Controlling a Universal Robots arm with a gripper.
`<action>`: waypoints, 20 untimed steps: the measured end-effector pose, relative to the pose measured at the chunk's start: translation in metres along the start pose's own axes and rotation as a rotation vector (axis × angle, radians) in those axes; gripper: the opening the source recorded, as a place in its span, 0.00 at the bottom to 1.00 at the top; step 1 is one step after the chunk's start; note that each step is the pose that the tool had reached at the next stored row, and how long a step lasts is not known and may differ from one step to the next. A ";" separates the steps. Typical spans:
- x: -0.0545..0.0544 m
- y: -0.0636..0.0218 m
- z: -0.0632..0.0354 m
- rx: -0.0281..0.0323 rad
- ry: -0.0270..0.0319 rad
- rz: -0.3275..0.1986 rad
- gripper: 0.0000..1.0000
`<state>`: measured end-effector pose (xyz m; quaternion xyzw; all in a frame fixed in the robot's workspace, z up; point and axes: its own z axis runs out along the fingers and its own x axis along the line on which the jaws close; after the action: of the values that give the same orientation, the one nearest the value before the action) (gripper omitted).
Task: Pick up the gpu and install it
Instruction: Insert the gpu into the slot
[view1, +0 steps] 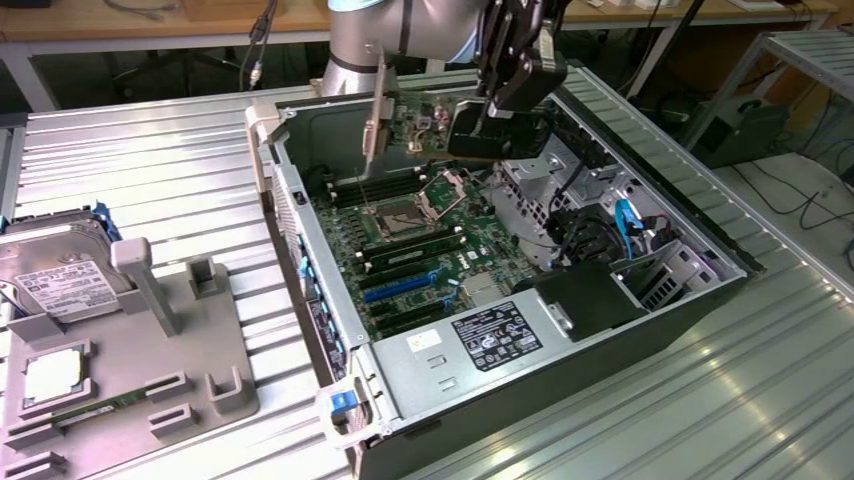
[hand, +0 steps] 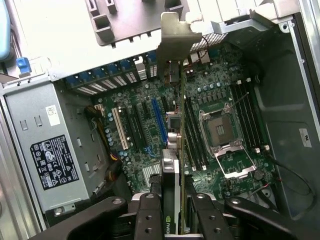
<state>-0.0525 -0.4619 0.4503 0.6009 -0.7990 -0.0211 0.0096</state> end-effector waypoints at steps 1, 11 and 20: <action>0.000 -0.0002 0.0004 0.0012 -0.0003 -0.001 0.27; -0.001 -0.0037 0.0034 0.0062 0.0013 -0.084 0.27; -0.002 -0.0066 0.0091 0.0258 -0.0013 -0.132 0.27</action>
<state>-0.0461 -0.4619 0.4409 0.6522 -0.7579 -0.0118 -0.0002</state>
